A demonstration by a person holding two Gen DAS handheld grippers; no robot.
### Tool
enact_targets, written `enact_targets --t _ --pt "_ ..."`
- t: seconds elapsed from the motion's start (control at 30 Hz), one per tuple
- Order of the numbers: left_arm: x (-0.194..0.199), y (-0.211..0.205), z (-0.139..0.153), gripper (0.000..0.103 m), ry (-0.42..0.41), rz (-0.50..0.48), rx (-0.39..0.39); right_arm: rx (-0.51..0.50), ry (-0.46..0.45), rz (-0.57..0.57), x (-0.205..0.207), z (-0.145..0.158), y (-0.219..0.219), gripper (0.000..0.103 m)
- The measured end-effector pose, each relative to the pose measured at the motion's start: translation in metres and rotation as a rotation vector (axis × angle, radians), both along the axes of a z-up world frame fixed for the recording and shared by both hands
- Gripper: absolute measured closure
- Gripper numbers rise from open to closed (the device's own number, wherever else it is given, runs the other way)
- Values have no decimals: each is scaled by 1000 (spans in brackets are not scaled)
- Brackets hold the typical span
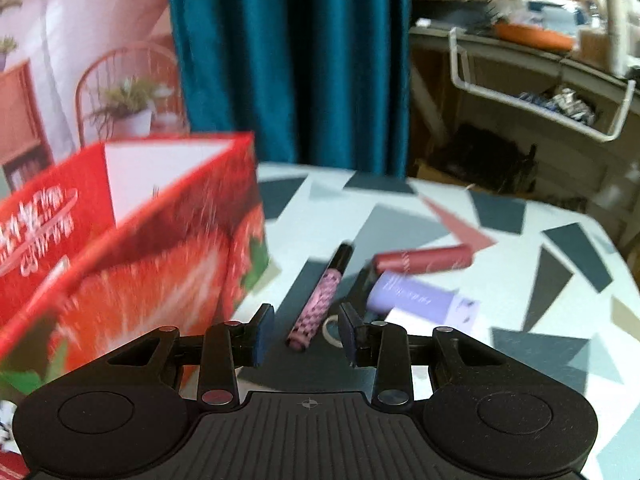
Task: Organize rigid objects
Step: 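Move the right tool to the pink checkered mascara, then close the right gripper on the mascara's middle and lift it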
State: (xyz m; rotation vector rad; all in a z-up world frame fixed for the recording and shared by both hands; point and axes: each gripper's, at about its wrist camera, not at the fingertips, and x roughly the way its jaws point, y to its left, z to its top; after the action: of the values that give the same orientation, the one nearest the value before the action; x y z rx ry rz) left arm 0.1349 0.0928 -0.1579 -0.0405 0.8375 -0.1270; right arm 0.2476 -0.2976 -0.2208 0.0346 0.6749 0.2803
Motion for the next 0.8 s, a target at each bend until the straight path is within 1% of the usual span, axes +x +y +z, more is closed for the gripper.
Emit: enact_targets --t 0.07,0.17,0.27,0.33,0.47,0.6,0.63,0.8 --pt "0 0 0 85 -1 0 3 -19 13 16 8 -5 9 71" --pt "0 0 0 85 -4 1 2 -24 33 9 26 -9 16 73" --pt "0 1 0 85 -7 1 0 -74 49 16 45 -15 23 75" --pt "0 2 -1 85 -6 -1 0 -94 56 4 56 -18 25 75" --pt "0 2 -1 85 -5 -6 0 -90 73 -36 73 -25 24 77" --pt "1 3 -1 85 -6 -7 -2 -103 83 -24 77 -29 31 81" --pt "1 3 -1 85 -5 -7 -3 -97 84 -20 77 -29 32 86" --pt "1 3 -1 85 -6 -6 -3 -61 92 -8 64 -30 34 88"
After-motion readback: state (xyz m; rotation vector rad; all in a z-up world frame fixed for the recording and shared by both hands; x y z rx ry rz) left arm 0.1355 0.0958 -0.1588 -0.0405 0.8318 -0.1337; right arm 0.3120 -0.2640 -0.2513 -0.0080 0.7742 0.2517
